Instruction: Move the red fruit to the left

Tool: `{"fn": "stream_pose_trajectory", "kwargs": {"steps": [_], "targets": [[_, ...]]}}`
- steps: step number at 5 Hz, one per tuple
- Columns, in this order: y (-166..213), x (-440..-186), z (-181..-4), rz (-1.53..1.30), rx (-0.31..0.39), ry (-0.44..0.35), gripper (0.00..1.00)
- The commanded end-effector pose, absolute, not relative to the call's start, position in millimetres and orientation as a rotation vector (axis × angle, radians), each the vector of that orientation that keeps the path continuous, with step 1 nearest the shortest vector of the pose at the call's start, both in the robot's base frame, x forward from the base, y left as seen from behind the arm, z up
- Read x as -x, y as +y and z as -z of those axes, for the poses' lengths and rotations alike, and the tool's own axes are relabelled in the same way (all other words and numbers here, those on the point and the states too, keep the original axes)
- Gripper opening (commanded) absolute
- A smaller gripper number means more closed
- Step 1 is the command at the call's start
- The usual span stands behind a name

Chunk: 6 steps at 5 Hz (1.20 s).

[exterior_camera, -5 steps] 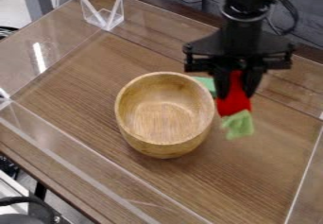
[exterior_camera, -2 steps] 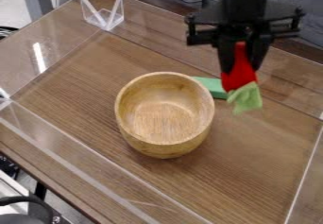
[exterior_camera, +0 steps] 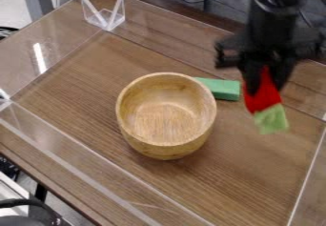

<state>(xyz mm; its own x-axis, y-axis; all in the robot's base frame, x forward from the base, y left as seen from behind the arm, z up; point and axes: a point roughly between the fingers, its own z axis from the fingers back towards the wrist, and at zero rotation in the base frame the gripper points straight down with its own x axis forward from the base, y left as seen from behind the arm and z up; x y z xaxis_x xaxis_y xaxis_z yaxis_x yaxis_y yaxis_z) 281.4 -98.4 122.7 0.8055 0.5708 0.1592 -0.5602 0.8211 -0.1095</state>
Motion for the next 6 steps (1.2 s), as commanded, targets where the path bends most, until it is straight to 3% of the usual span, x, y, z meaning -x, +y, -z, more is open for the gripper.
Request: {"fn": "stream_pose_trajectory", "kwargs": {"steps": [1, 2, 5, 6], "targets": [[-88.4, -288.8, -141.4, -0.632, 0.076, -0.229, 0.00], [-78.6, -289.9, -160.2, -0.673, 0.083, -0.229, 0.00], [-48.6, -273.9, -172.5, -0.718, 0.093, -0.229, 0.00], [-15.0, -257.3, -170.7, -0.707, 0.069, -0.229, 0.00]]}}
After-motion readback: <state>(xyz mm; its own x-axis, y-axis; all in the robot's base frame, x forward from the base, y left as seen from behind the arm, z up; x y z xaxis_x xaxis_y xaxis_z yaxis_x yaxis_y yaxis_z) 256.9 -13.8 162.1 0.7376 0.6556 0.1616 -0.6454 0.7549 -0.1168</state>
